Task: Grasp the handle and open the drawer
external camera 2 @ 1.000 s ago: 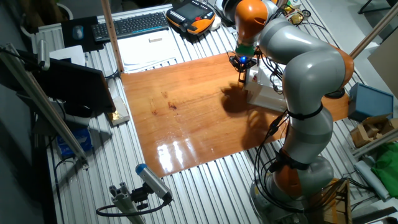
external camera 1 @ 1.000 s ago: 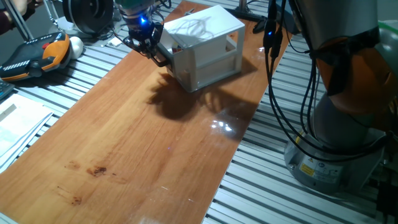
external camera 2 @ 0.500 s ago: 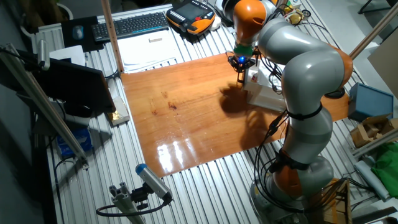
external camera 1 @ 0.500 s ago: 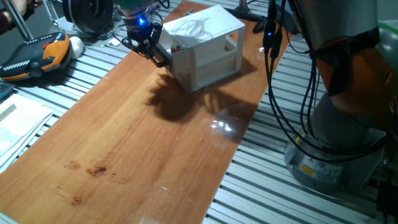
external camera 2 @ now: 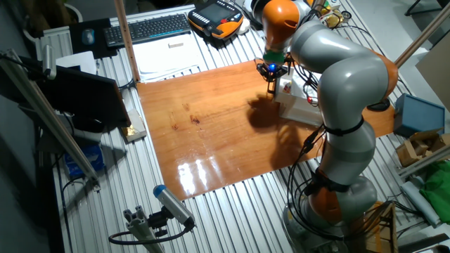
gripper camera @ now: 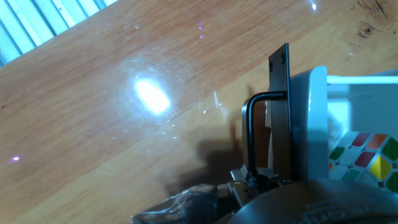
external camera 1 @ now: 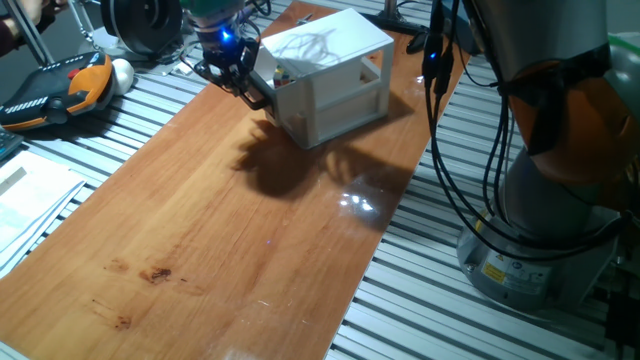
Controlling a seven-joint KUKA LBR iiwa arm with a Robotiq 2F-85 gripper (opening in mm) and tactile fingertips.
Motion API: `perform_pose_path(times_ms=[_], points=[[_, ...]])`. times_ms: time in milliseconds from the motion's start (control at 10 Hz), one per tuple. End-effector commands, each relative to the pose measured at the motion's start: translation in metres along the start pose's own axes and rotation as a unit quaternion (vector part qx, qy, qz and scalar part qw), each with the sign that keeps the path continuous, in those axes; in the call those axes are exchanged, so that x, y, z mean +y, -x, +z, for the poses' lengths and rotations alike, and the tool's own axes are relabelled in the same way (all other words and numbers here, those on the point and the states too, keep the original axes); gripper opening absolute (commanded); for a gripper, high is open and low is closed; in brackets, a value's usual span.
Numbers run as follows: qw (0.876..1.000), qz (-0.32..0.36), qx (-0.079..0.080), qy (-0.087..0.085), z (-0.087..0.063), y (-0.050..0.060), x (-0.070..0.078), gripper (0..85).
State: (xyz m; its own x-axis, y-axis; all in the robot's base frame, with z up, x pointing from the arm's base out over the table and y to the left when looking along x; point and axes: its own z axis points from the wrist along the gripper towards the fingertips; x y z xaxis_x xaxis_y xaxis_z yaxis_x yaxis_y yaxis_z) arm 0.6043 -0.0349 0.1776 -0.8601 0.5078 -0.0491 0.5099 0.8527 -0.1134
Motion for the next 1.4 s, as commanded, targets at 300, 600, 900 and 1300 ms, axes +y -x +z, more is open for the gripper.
perform_pose_path(times_ms=[300, 600, 900, 1300], points=[[1.000, 0.000, 0.000, 0.000, 0.0012, -0.0023, 0.0042, 0.7], [1.000, 0.001, 0.000, 0.000, 0.0019, -0.0032, 0.0060, 0.7], [1.000, 0.000, 0.000, -0.001, 0.0022, -0.0040, 0.0076, 0.7], [1.000, 0.000, 0.004, -0.001, -0.0012, -0.0051, 0.0110, 0.7]])
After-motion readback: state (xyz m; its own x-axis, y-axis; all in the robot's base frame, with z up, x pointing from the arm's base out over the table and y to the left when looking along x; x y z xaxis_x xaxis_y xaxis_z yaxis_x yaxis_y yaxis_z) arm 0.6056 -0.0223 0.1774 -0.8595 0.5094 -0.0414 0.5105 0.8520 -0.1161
